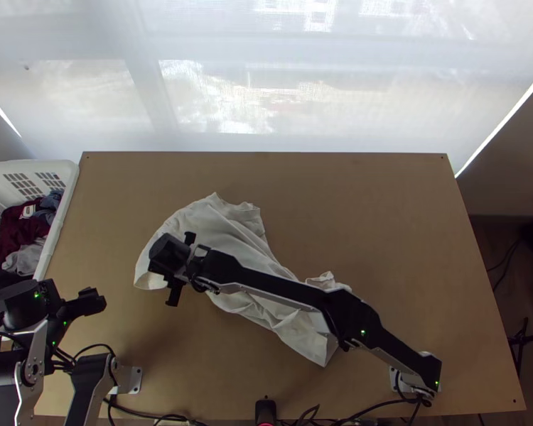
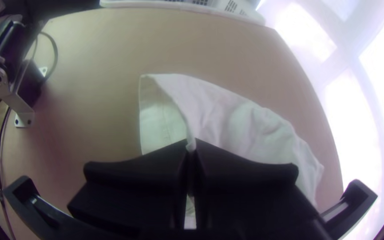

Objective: Fold the t-shirt

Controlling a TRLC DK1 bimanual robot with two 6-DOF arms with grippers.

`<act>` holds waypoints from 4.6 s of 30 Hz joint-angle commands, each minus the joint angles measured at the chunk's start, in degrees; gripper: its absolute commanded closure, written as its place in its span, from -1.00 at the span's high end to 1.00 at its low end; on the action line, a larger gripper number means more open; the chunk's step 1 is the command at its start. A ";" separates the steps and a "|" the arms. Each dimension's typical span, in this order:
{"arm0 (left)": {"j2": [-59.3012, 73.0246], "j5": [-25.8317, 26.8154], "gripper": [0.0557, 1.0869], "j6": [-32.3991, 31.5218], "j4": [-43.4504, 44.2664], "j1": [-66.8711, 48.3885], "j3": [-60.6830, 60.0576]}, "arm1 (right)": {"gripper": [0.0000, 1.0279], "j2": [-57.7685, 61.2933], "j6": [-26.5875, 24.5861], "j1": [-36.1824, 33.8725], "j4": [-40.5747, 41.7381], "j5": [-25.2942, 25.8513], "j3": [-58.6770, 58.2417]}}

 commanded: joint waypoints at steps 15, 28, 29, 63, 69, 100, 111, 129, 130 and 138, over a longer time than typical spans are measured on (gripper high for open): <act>10.80 8.21 0.89 -1.48 10.46 -6.57 0.30 | -0.95 -31.96 -3.81 -22.47 -7.06 0.57 -10.88; 24.42 9.62 0.89 0.54 18.63 -23.62 1.97 | -0.95 -39.69 -5.83 -35.04 -8.99 1.09 -10.00; 25.91 9.53 0.89 0.80 19.34 -25.03 2.50 | -0.95 -40.13 -6.10 -35.83 -9.08 1.53 -10.00; 77.68 9.44 0.89 2.30 33.75 -48.84 29.39 | -0.95 -56.39 -6.27 -59.56 -8.91 2.94 -26.17; 84.36 9.53 0.89 0.27 33.66 -49.72 35.63 | -0.95 -56.57 -6.36 -59.30 -8.91 3.03 -26.52; 69.07 11.82 -0.92 0.27 25.31 -39.97 42.22 | -0.95 -62.28 -7.68 -58.42 -8.91 3.11 -27.66; 58.70 11.55 -0.92 1.06 22.32 -34.96 49.17 | -0.95 -63.42 -9.52 -47.79 -10.49 3.29 -22.56; 51.58 11.29 -0.92 1.86 15.47 -13.07 70.96 | -0.95 -49.54 -12.25 -30.03 -9.17 7.24 0.02; 51.58 11.29 -0.92 1.86 15.47 -11.75 72.19 | -0.95 -48.83 -12.60 -29.15 -9.17 7.68 1.08; 52.46 11.29 -0.92 2.56 15.64 -5.95 81.25 | -0.95 -47.87 -13.48 -23.35 -9.70 9.71 1.78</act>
